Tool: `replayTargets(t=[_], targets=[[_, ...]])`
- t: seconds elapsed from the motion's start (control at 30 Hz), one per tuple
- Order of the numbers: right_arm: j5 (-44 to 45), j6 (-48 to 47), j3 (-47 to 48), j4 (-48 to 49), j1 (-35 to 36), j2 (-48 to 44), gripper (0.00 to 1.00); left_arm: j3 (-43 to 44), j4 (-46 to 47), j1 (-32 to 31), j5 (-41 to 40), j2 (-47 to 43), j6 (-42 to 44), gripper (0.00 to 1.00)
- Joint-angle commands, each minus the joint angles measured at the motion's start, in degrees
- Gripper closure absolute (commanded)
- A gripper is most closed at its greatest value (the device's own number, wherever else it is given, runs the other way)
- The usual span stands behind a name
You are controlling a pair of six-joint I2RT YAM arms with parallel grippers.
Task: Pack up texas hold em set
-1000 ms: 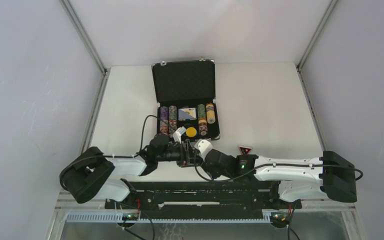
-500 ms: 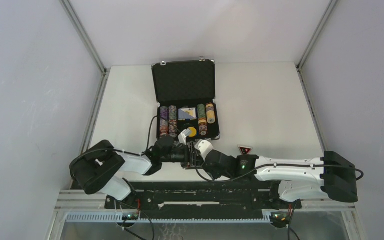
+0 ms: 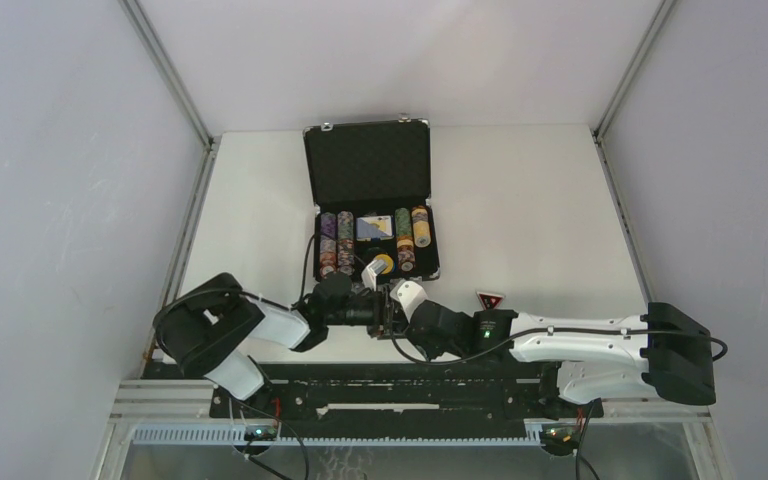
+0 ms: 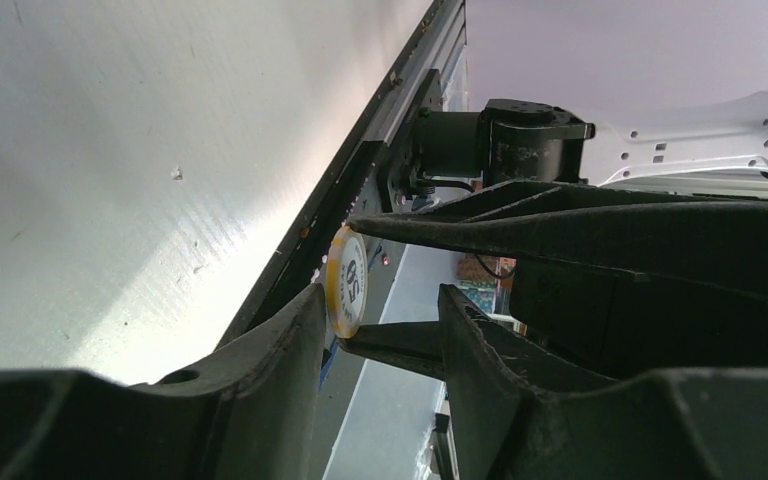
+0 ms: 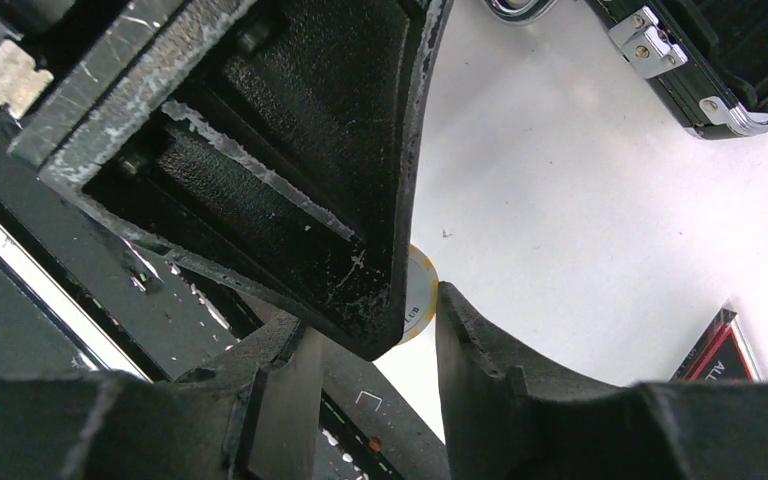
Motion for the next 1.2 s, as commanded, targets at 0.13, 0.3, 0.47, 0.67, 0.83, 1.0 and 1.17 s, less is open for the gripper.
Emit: replayTargets(t=[0.13, 0.3, 0.47, 0.67, 0.83, 1.0, 1.17], targets=[[1.90, -0.41, 1.31, 1.99, 0.11, -2.49, 0.69, 2.59, 4.15, -1.69, 2.06, 1.50, -0.76, 0.55], [2.01, -0.32, 1.32, 1.82, 0.11, -2.89, 0.69, 2.60, 4.15, -2.64, 1.63, 2.25, -0.68, 0.61], [2.19, -0.33, 1.25, 1.56, 0.11, -3.70, 0.69, 2.44, 3.82, -4.62, 1.22, 3.51, -0.32, 0.91], [2.57, -0.17, 1.23, 1.33, 0.11, -4.24, 0.69, 2.87, 3.18, -6.37, -0.22, 3.75, 0.41, 1.00], [3.79, -0.15, 1.12, -0.90, -0.04, -6.11, 0.59, 3.51, 1.14, -5.77, -1.48, 1.09, 2.27, 1.00], [3.49, 0.73, -0.42, -4.10, -0.96, -12.15, 0.33, 5.25, -7.72, -2.55, -1.89, -5.31, 7.62, 1.00], [4.06, 1.48, -2.18, -4.62, -3.20, -20.23, 0.32, 12.88, -30.87, 3.04, -5.36, -13.85, 21.92, 1.00]])
